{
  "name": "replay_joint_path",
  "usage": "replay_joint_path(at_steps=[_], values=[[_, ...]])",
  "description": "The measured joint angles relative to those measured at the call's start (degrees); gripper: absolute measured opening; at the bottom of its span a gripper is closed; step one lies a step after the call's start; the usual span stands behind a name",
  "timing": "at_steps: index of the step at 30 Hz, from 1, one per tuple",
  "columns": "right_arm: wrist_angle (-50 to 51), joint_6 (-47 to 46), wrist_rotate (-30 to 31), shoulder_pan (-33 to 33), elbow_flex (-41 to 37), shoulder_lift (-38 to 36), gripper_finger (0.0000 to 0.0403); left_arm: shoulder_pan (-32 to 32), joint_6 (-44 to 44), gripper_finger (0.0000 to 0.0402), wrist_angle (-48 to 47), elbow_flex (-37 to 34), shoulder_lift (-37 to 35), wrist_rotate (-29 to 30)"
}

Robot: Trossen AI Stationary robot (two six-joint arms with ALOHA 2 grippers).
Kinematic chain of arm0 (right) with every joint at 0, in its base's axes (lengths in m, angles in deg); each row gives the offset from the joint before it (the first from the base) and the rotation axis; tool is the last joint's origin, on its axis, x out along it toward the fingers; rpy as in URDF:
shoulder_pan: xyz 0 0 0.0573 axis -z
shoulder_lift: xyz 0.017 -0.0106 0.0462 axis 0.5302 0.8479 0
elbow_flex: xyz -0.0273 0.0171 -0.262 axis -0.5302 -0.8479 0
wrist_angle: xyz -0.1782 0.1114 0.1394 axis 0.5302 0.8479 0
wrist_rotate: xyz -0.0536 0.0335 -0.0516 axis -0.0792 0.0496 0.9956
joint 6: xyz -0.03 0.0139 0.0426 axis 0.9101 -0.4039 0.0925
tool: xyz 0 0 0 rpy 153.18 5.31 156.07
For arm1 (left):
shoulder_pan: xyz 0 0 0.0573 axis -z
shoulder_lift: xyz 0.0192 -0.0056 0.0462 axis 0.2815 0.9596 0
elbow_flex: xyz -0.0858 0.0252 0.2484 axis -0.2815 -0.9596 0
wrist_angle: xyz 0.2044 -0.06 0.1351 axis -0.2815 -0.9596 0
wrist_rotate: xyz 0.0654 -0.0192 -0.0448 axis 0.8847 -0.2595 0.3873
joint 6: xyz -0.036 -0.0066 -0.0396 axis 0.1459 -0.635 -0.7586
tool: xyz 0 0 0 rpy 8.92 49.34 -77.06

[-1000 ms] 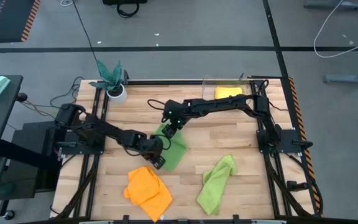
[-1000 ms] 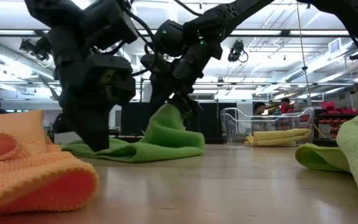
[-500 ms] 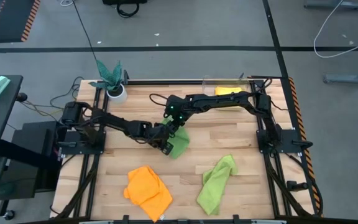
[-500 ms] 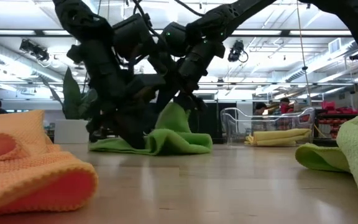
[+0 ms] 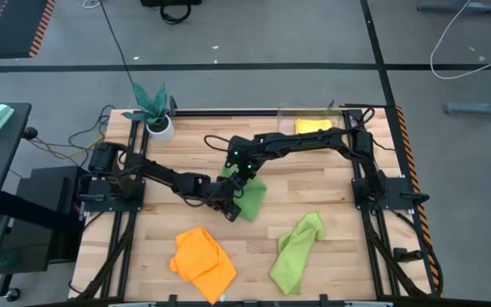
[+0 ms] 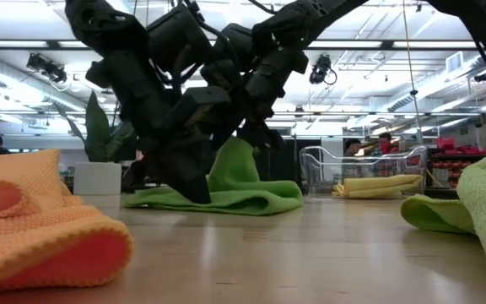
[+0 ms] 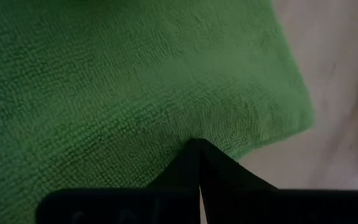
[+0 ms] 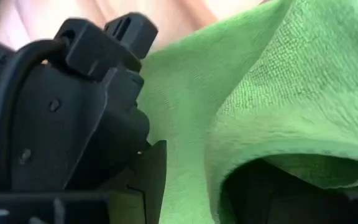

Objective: Fold microfiber towels
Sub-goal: Fold the green towel

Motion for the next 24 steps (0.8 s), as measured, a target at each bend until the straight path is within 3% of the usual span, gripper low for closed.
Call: replay_joint_path(at_steps=[5, 17, 24], values=[[0.0, -1.3, -0.1, -1.4, 0.0, 0.0, 0.0155, 1.7, -1.5, 0.0021, 0.0, 0.0, 0.0, 2.1], [0.5, -5.3, 3.9, -4.9, -0.1, -2.5, 0.0155, 5.1, -3.4, 0.0013, 0.4, 0.0, -1.1, 6.6], [0.1, -8.2, 3.3, -5.7, 0.0, -2.8, 0.0155, 5.8, -2.8, 0.0009, -0.6, 0.0, -2.3, 7.5]])
